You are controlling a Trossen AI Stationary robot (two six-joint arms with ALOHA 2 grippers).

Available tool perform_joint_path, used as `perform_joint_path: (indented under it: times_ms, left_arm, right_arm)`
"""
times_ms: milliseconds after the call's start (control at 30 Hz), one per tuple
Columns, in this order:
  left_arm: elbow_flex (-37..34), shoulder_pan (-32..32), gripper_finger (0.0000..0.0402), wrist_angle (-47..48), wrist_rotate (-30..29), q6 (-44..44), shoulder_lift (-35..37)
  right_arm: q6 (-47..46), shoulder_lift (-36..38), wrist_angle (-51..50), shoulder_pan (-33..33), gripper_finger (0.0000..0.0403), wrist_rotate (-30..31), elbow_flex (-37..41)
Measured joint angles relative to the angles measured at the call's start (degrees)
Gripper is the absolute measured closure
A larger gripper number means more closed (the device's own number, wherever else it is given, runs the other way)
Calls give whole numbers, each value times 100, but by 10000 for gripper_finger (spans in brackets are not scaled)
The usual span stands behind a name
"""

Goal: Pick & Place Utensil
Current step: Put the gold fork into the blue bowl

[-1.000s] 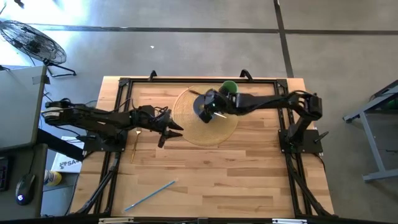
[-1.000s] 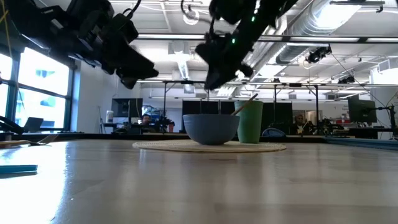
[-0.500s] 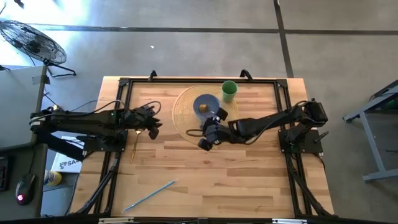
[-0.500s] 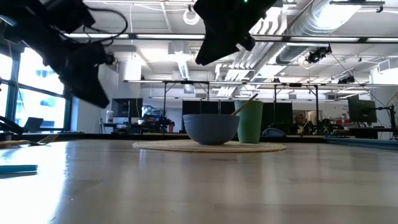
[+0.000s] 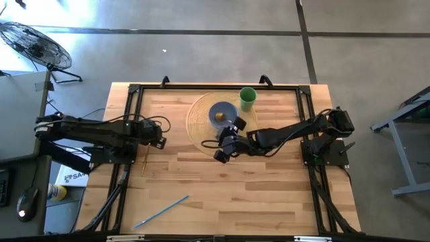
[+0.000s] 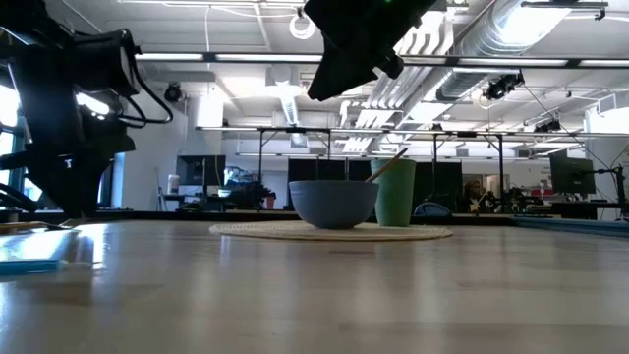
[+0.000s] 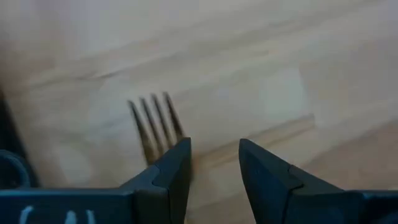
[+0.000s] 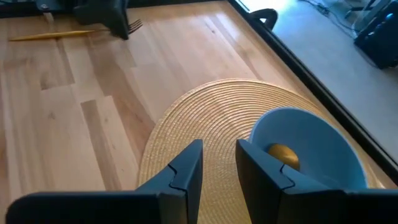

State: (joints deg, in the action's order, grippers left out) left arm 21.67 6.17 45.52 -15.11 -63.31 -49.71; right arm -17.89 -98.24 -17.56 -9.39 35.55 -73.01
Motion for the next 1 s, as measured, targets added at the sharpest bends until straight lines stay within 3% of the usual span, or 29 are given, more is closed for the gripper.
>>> perform_joint_path:
  times_ms: [300,433,667,833,1000]
  left_arm:
    - [408,-798,269,415,225,-788,-541]
    - [402,-844,269,428,305,-963,-916]
    - [515,-841,269,521,394,-782,-1379]
    - [1157,-841,269,951,27,-457,-1437]
    - [1420,-841,269,1718,208,-402,-1438]
  right_arm:
    - [-4,0,-3,0,313,101,0]
    - [-4,0,-34,0,313,104,0]
    - [-4,0,-50,2,313,76,0]
    - [-6,0,-55,8,313,83,0]
    - [-13,-2,-77,11,313,44,0]
